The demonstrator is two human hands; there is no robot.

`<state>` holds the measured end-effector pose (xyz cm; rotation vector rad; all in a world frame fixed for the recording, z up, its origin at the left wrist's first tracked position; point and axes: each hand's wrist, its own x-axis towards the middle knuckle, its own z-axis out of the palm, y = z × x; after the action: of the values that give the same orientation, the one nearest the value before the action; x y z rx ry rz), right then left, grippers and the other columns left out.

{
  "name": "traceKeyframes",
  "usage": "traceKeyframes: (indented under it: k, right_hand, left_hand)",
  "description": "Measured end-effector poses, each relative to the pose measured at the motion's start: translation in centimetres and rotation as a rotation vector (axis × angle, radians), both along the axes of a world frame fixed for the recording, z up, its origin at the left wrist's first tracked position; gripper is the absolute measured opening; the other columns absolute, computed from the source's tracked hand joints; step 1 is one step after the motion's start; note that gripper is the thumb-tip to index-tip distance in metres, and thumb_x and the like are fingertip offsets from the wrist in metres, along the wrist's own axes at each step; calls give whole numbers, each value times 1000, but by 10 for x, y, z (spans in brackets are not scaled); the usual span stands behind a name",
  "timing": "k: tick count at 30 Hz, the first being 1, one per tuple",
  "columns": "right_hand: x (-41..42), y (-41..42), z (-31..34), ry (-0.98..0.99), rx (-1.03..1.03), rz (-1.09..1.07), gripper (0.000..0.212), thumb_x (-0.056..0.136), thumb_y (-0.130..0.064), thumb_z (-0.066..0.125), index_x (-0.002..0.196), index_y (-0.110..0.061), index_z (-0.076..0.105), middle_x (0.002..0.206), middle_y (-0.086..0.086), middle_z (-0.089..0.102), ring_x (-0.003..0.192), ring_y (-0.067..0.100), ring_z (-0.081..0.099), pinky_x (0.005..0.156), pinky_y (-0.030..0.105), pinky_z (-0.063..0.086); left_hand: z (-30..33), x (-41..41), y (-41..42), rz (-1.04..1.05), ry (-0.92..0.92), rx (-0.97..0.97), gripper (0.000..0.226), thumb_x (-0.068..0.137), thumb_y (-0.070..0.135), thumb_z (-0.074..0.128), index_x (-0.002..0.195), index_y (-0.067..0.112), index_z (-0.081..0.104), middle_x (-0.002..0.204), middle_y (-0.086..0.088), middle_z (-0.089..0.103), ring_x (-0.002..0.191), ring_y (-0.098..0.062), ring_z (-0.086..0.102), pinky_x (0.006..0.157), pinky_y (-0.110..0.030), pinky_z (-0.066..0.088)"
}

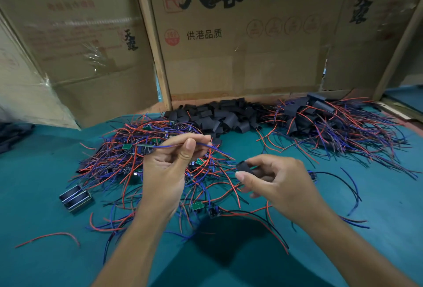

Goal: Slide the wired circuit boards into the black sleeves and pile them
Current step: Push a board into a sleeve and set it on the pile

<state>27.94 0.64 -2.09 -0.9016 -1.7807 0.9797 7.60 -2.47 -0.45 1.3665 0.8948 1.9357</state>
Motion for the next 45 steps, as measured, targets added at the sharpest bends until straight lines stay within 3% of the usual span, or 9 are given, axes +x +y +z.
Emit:
traceKeyframes:
  k: [3,8,19,23,27,31,37,41,45]
  right_hand:
    - [0,-1,1,18,-29,-17,17,74,-39,78,82,-25,73,66,2,72,60,20,72,55,32,58]
    - [0,-3,2,-20,10,-92,11,77,-31,82,81,-26,72,67,-2,73,62,18,72,63,44,60]
    - [-2,-7,7,-103,230,-110,29,75,-27,83,83,-44,61,84,-28,69,69,-1,67,68,13,53]
    - [-2,-8,8,-145,276,-46,19,80,-25,80,94,-29,68,87,-23,71,78,-6,67,73,5,45]
    - [-5,-13,7,-146,304,-33,19,83,-28,74,100,-26,67,87,-19,71,81,-3,66,76,8,45]
    - [-14,-16,1,-87,189,-1,11,85,-29,65,94,-26,61,72,-9,63,60,5,52,59,26,46]
    - [-14,-10,-3,-25,47,10,12,89,-28,65,99,-21,66,85,2,70,81,30,63,77,52,50]
    - [-10,-5,0,40,-16,-30,3,91,-15,67,91,-18,66,82,5,68,75,25,62,76,45,50]
    - [-5,-1,7,138,-102,-23,4,91,-8,63,90,-10,66,72,0,65,61,4,56,56,17,43]
  left_hand:
    - [0,2,-2,-13,74,22,17,95,23,61,95,23,78,98,-5,77,92,-22,73,80,-26,57]
    - [1,5,-5,-46,80,22,19,92,38,66,95,24,78,98,-5,77,93,-23,73,81,-29,58]
    - [1,6,-5,-124,-4,-7,22,87,42,71,93,22,78,96,-8,77,92,-24,73,80,-27,57]
    - [-2,8,-4,-135,8,-56,22,87,41,72,92,21,79,95,-10,76,92,-25,73,79,-28,58]
    - [-11,20,-3,-162,75,-150,18,89,26,67,94,13,80,105,-10,76,102,-23,71,86,-26,54]
    - [-23,35,-1,-239,110,-240,25,87,19,67,99,-1,76,121,-4,71,123,-16,60,96,-23,50]
    - [-23,26,-1,-272,152,-420,31,88,33,71,111,12,74,121,1,71,116,-13,64,101,-38,49]
    - [-21,19,1,-167,168,-488,46,80,33,72,122,15,63,116,0,73,107,-14,68,89,-34,53]
    - [-16,16,5,-257,-237,-422,47,84,24,69,126,10,54,117,-15,70,91,-24,69,74,-33,58]
